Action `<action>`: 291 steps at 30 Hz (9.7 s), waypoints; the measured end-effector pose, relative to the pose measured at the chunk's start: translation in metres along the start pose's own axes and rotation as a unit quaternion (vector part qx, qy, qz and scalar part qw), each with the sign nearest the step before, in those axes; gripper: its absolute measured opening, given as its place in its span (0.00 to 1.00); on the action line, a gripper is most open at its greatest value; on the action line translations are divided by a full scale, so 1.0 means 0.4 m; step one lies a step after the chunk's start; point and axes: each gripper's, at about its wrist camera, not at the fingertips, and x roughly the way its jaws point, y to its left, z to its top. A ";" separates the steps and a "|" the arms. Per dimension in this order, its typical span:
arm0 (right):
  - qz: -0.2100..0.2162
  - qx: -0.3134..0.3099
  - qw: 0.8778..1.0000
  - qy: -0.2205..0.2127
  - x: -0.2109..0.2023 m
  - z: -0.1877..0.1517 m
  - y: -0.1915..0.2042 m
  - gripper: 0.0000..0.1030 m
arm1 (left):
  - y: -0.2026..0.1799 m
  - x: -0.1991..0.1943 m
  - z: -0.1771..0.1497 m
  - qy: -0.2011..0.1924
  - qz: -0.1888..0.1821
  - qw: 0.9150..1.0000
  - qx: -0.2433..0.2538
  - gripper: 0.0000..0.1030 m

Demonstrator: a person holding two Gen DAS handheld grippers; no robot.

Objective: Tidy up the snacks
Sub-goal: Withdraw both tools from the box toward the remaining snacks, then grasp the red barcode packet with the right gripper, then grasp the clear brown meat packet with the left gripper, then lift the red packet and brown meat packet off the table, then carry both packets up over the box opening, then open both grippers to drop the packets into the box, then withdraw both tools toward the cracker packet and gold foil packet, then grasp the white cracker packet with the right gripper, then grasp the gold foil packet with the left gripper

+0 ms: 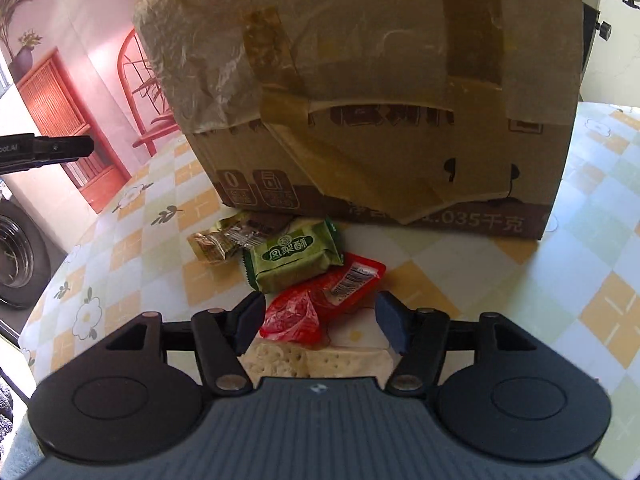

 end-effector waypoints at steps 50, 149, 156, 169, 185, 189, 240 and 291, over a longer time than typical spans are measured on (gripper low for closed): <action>-0.014 -0.059 0.996 -0.068 -0.022 -0.068 -0.122 0.37 | -0.291 0.327 -0.120 0.093 -0.009 0.992 0.089 0.40; 0.051 -0.095 0.990 -0.089 -0.098 -0.052 -0.074 0.19 | -0.184 0.021 -0.194 -0.019 0.000 0.999 -0.033 0.39; 0.085 -0.155 0.974 -0.143 -0.166 0.016 -0.003 0.19 | -0.173 -0.015 -0.138 -0.058 0.002 0.998 -0.037 0.39; 0.083 -0.173 0.936 -0.295 -0.336 0.264 0.032 0.19 | -0.221 -0.084 0.144 -0.188 -0.028 0.982 -0.020 0.39; -0.036 -0.045 0.973 -0.224 -0.265 0.378 -0.196 0.34 | -0.323 0.132 0.294 -0.118 -0.050 0.992 0.011 0.57; -0.025 -0.061 0.973 -0.220 -0.291 0.360 -0.196 0.43 | -0.270 0.108 0.279 -0.087 -0.074 0.993 -0.013 0.61; 0.126 -0.284 0.949 0.050 -0.040 -0.025 0.002 0.82 | 0.029 -0.070 -0.127 0.018 0.032 0.993 -0.112 0.61; -0.003 -0.141 0.988 -0.056 0.019 -0.066 -0.115 0.48 | -0.131 0.127 -0.256 0.074 -0.011 0.996 0.054 0.70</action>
